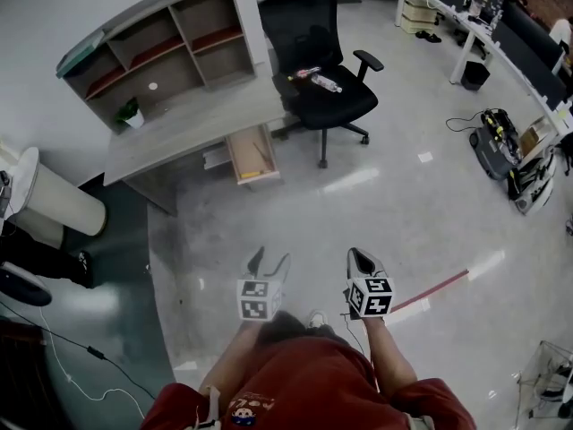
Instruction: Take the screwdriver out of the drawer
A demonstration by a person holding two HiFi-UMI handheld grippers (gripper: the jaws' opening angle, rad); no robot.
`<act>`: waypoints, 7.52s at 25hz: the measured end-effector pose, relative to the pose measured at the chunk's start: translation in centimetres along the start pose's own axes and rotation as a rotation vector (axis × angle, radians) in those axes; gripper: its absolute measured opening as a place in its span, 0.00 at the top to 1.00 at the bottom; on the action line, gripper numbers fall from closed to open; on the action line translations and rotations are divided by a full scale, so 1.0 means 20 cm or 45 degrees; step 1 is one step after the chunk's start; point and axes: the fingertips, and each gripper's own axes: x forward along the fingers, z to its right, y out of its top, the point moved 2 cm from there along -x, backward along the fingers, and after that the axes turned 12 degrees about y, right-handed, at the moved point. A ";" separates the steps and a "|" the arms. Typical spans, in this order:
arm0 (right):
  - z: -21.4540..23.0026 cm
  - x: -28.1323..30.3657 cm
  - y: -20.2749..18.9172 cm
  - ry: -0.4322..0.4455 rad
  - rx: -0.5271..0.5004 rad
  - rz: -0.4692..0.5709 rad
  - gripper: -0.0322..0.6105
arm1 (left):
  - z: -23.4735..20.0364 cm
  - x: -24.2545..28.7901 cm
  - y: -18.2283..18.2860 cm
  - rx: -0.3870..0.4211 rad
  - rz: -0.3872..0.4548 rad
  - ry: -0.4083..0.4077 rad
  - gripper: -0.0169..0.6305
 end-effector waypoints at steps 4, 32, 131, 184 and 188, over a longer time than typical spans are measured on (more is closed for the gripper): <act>0.09 0.02 0.02 -0.008 0.026 0.010 0.95 | 0.03 0.07 0.01 -0.004 -0.018 0.002 0.55; 0.22 0.98 0.54 -0.001 0.006 -0.044 0.95 | -0.50 0.92 0.40 -0.053 -0.064 -0.030 0.55; 1.07 3.14 0.78 0.433 -0.223 -0.785 0.95 | -1.45 3.35 -0.09 -0.547 -0.629 0.430 0.60; 1.06 3.15 0.75 0.396 -0.209 -0.765 0.95 | -1.47 3.44 -0.22 -0.606 -0.702 0.511 0.89; 1.02 3.12 0.79 0.420 -0.215 -0.737 0.95 | -1.47 3.34 -0.17 -0.612 -0.686 0.531 0.89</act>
